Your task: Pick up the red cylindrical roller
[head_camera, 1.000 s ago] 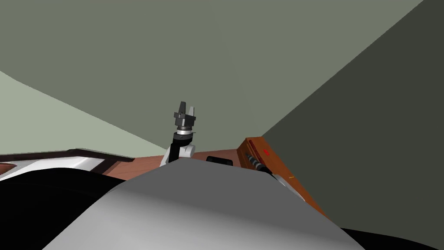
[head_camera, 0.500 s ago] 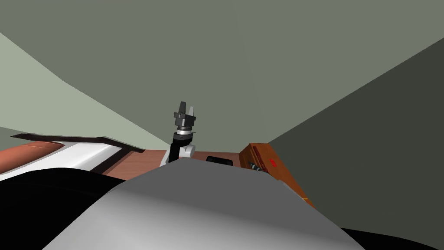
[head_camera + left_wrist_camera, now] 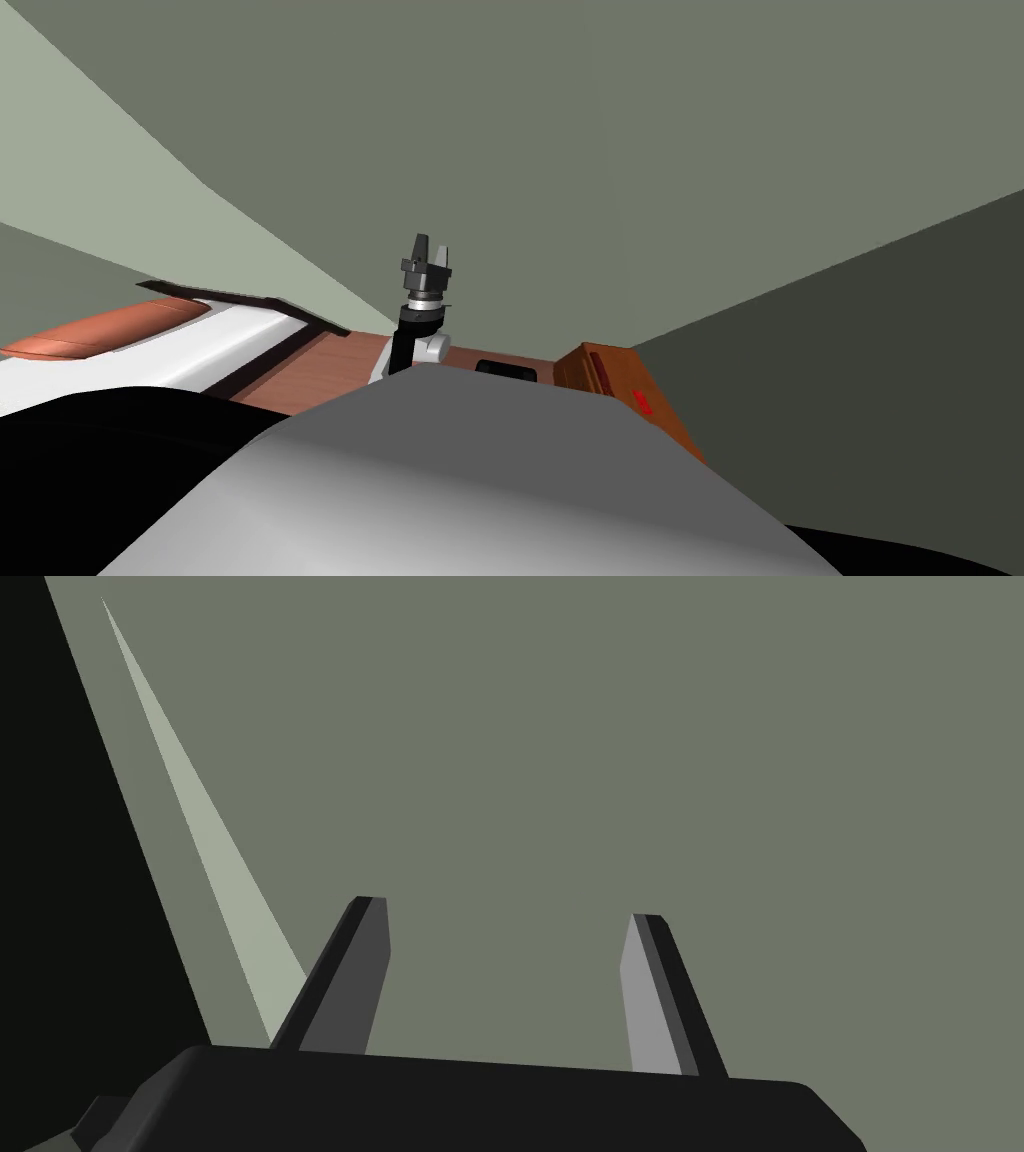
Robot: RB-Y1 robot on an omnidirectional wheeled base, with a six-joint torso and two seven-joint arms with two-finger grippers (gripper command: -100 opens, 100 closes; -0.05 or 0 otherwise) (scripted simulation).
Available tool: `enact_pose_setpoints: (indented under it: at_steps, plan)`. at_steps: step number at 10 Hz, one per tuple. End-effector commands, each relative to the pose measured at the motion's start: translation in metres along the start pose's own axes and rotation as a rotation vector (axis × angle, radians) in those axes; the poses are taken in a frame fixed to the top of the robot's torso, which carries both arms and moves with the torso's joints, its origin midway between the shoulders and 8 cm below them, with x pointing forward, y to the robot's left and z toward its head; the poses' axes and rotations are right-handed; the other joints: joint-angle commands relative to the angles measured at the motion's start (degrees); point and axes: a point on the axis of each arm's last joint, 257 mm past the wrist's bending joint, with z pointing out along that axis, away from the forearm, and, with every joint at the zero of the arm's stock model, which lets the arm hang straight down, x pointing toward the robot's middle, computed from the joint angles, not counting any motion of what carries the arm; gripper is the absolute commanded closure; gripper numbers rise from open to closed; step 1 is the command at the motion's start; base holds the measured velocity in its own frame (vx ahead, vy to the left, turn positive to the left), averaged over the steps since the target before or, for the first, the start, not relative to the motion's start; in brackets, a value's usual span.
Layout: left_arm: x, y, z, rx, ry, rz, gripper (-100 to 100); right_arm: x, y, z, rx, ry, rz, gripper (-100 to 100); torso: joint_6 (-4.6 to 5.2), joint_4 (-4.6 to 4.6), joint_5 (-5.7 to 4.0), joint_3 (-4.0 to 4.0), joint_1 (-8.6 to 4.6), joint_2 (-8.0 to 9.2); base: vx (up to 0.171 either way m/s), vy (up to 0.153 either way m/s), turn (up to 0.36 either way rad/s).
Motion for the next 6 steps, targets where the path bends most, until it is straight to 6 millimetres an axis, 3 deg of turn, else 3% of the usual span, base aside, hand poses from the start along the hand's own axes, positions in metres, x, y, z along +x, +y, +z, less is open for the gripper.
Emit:
enact_pose_setpoints:
  at_steps: [1, 2, 3, 6]
  plan:
    - [0.0, 0.0, 0.0, 0.0, 0.0, 0.0, 0, 0.025, -0.03, -0.003, 0.071, 0.067, -0.037, -100, 0.0, 0.0, 0.0, 0.0, 0.0, 0.0, 0.105, -0.102, 0.334]
    - [0.0, 0.0, 0.0, 0.0, 0.0, 0.0, 0, 0.039, -0.049, -0.005, 0.116, 0.111, -0.057, -100, -0.01, 0.0, -0.01, -0.01, -0.07, -0.02, 0.093, -0.115, 0.244]
    - [0.0, 0.0, 0.0, 0.0, 0.0, 0.0, 0, 0.04, -0.049, -0.005, 0.119, 0.113, -0.057, -100, 0.03, 0.0, -0.02, 0.0, -0.11, 0.01, 0.063, -0.078, 0.093]
    - [0.0, 0.0, 0.0, 0.0, 0.0, 0.0, 0, 0.078, -0.09, -0.012, 0.212, 0.225, -0.103, -100, 0.01, 0.0, 0.0, 0.0, 0.0, 0.0, 0.085, -0.087, 0.209]
